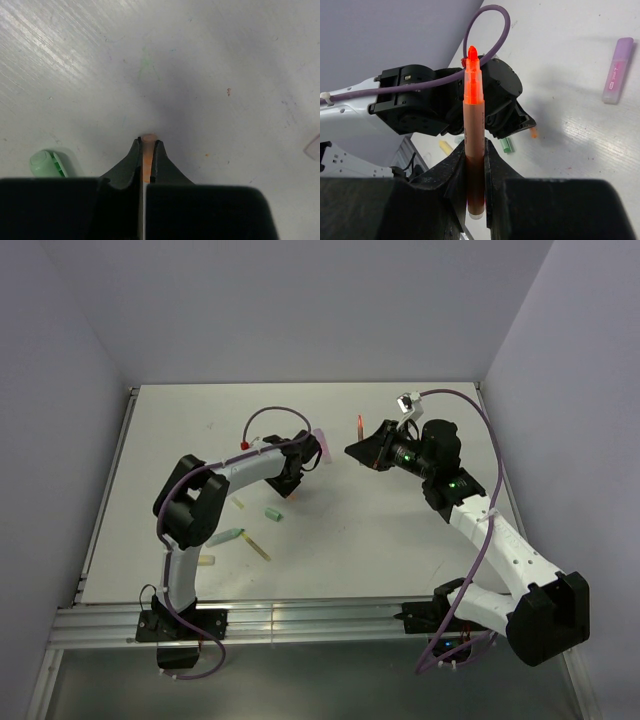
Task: Insert the pens into the pen caps
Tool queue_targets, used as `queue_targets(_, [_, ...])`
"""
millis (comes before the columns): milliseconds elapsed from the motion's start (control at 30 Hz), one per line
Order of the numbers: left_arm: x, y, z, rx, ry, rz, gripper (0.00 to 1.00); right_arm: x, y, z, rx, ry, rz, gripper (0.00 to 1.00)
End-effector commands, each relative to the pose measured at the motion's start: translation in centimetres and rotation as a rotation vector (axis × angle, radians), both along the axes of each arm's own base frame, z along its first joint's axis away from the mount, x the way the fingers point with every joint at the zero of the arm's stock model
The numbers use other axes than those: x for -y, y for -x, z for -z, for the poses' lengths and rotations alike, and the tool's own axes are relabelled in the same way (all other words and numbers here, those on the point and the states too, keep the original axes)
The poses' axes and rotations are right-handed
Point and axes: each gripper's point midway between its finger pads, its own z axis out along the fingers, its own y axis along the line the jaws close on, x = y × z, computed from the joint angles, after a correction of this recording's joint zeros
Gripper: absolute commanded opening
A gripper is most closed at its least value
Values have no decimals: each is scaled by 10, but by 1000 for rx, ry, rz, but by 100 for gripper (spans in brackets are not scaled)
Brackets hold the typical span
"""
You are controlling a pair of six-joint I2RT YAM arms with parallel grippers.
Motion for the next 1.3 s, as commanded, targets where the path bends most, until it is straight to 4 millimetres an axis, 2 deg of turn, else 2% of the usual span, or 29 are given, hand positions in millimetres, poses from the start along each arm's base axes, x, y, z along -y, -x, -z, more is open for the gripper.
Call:
queue_targets(0, [9, 6, 13, -48, 27, 35, 0, 0, 0, -12, 48, -15, -12, 0])
queue_targets(133, [9, -6, -17, 18, 39, 80, 0, -2, 2, -12, 45, -16, -34, 0])
queue_targets(167, [6, -11, -35, 50, 57, 98, 0, -3, 2, -11, 46, -16, -40, 0])
queue_targets(233, [11, -23, -56, 113, 131, 137, 0, -4, 2, -13, 47, -16, -48, 0])
queue_targets(267, [4, -32, -80, 165, 153, 167, 0, -5, 2, -12, 46, -14, -53, 0])
queue_targets(300, [8, -40, -97, 221, 190, 191, 0, -5, 3, -12, 47, -16, -59, 0])
queue_targets(333, [6, -43, -122, 277, 194, 257, 0, -6, 3, -13, 50, -17, -63, 0])
queue_targets(400, [-4, -52, -148, 342, 191, 287, 0, -8, 3, -11, 50, -18, -70, 0])
queue_targets(433, [5, -57, -167, 401, 232, 352, 0, -10, 2, -10, 51, -17, -73, 0])
queue_targets(467, [-3, -58, -188, 452, 214, 401, 0, -11, 1, -9, 52, -17, -76, 0])
queue_targets(533, [6, -61, -222, 551, 251, 529, 0, -18, 2, -6, 46, -12, -101, 0])
queue_targets(600, [5, -58, -271, 688, 281, 600, 0, -28, 3, -9, 55, -12, -125, 0])
queue_targets(633, [3, -59, -270, 687, 279, 596, 0, -33, 5, -11, 58, -13, -137, 0])
queue_targets(667, [8, -57, -299, 784, 308, 660, 0, -40, 5, -20, 72, -16, -152, 0])
queue_targets(700, [9, -55, -308, 817, 318, 683, 0, -47, 8, -24, 80, -15, -173, 0])
queue_targets(733, [9, -48, -325, 871, 338, 711, 0, -60, 13, -25, 83, -5, -201, 0])
queue_targets(767, [15, -46, -349, 963, 385, 751, 0, -67, 14, -36, 104, -10, -210, 0])
queue_targets(800, [17, -42, -352, 986, 408, 775, 0, -73, 17, -41, 116, -14, -216, 0])
queue_targets(933, [14, -25, -398, 1167, 438, 845, 0, -94, 21, -54, 121, -42, -261, 0])
queue_targets(1033, [14, -10, -416, 1257, 441, 915, 0, -103, 18, -60, 115, -64, -278, 0])
queue_targets(1167, [11, 8, -430, 1338, 435, 966, 0, -109, 14, -67, 147, -64, -286, 0])
queue_targets(1200, [11, 10, -424, 1333, 441, 972, 0, -110, 14, -66, 149, -60, -285, 0])
queue_targets(1233, [11, 20, -436, 1385, 462, 995, 0, -110, 14, -67, 155, -62, -285, 0])
queue_targets(1267, [12, 24, -436, 1393, 476, 1011, 0, -110, 14, -68, 165, -69, -284, 0])
